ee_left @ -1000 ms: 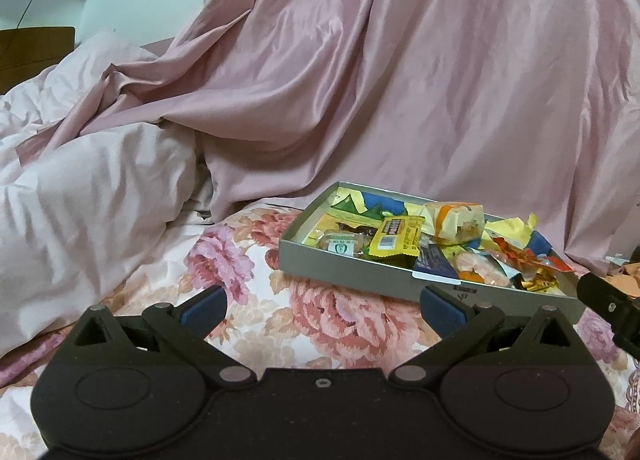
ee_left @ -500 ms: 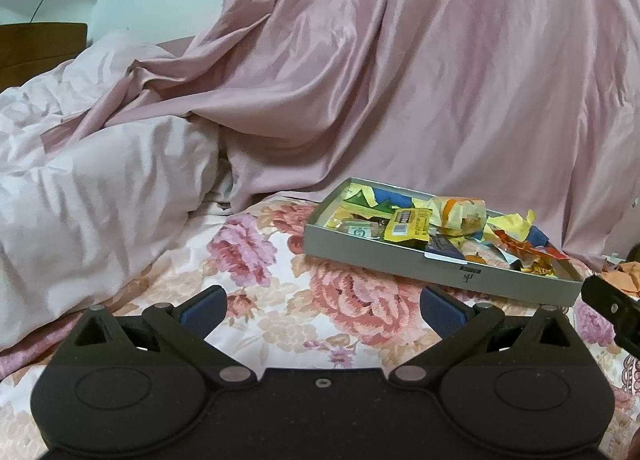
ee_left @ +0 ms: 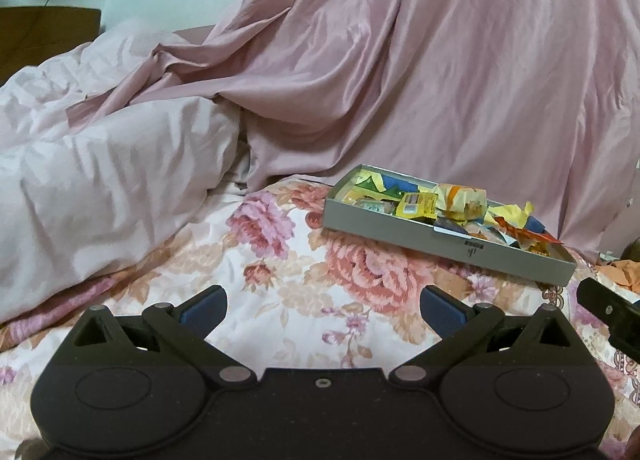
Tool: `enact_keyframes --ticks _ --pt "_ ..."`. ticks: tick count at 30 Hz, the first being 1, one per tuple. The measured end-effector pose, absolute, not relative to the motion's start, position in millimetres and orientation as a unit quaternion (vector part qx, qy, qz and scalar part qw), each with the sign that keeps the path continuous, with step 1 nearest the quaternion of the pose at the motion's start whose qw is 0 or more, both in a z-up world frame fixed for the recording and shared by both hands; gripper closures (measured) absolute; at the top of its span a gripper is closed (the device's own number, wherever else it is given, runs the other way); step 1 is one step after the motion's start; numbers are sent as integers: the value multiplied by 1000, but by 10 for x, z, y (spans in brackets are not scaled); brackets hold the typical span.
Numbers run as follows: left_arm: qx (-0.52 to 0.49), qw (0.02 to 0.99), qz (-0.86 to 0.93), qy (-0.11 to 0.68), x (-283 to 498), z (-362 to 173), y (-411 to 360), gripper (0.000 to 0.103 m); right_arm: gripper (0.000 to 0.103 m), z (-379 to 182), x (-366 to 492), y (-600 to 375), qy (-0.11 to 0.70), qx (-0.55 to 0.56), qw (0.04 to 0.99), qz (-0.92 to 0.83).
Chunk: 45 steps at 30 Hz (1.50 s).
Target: Organize snacks
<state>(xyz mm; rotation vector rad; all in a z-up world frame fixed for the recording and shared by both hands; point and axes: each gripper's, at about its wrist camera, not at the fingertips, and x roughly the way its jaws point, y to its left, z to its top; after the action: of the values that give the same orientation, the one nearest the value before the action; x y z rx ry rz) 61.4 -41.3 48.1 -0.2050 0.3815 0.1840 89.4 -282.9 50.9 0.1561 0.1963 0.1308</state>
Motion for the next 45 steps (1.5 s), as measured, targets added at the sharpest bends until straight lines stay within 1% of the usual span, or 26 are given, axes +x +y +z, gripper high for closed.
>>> enact_keyframes --ticks 4,17,22,29,38,45 --pt "-112 973 90 180 480 445 -371 1 0 491 829 -2759 101 66 991 66" --pt "-57 980 59 181 258 357 -291 1 0 432 610 -2561 117 48 990 63" --pt "-59 980 54 180 191 301 -214 1 0 408 517 -2497 127 41 990 53" --pt "-66 980 48 179 190 219 -65 1 0 395 384 -2405 119 30 992 37" --pt "-63 982 38 172 186 149 -60 1 0 350 399 -2242 125 -3 990 63" --pt "-69 981 37 177 183 150 -47 1 0 329 425 -2246 134 2 989 69"
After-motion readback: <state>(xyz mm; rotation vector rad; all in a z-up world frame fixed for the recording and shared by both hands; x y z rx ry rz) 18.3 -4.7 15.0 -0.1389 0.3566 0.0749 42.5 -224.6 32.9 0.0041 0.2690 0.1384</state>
